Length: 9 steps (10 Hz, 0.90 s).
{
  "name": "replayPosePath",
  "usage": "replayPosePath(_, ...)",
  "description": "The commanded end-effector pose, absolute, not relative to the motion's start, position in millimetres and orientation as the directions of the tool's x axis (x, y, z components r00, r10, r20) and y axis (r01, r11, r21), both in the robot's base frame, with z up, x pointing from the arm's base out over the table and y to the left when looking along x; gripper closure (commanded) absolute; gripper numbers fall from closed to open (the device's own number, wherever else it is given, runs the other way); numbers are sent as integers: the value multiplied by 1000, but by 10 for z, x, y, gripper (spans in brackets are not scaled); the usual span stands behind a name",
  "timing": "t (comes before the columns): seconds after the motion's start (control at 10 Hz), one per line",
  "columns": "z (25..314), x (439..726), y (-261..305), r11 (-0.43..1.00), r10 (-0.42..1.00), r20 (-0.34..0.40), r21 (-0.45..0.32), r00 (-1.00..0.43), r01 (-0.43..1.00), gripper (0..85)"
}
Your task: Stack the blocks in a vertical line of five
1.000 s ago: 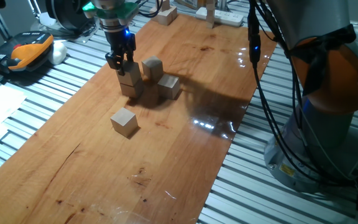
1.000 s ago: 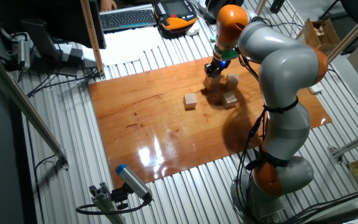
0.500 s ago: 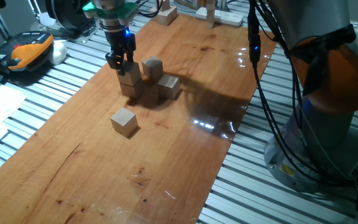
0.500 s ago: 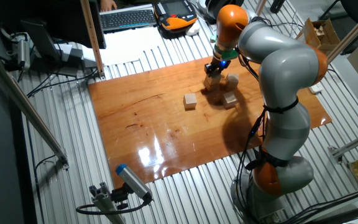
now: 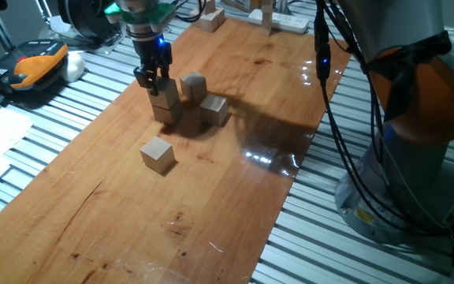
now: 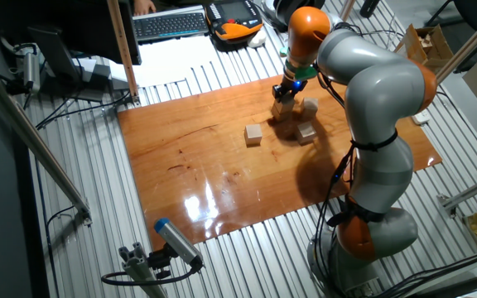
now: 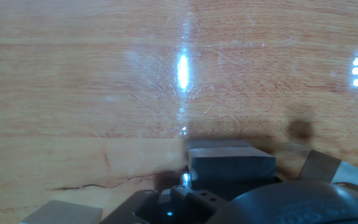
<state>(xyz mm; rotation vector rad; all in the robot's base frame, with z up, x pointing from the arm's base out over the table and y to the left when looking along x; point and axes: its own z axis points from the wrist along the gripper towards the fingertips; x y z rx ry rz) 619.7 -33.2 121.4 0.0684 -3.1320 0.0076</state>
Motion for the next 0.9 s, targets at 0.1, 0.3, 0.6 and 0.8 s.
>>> replayPosePath(0.1, 1213, 6198, -331, 999, -44, 9, -6, -999, -44, 680)
replayPosePath(0.3, 1213, 6198, -330, 999, -42, 9, -9, -999, -42, 680)
replayPosePath(0.6, 1209, 6197, -324, 999, -39, 8, -11, -999, -39, 680)
replayPosePath(0.8, 1207, 6197, -326, 999, -39, 6, -11, -999, -39, 680)
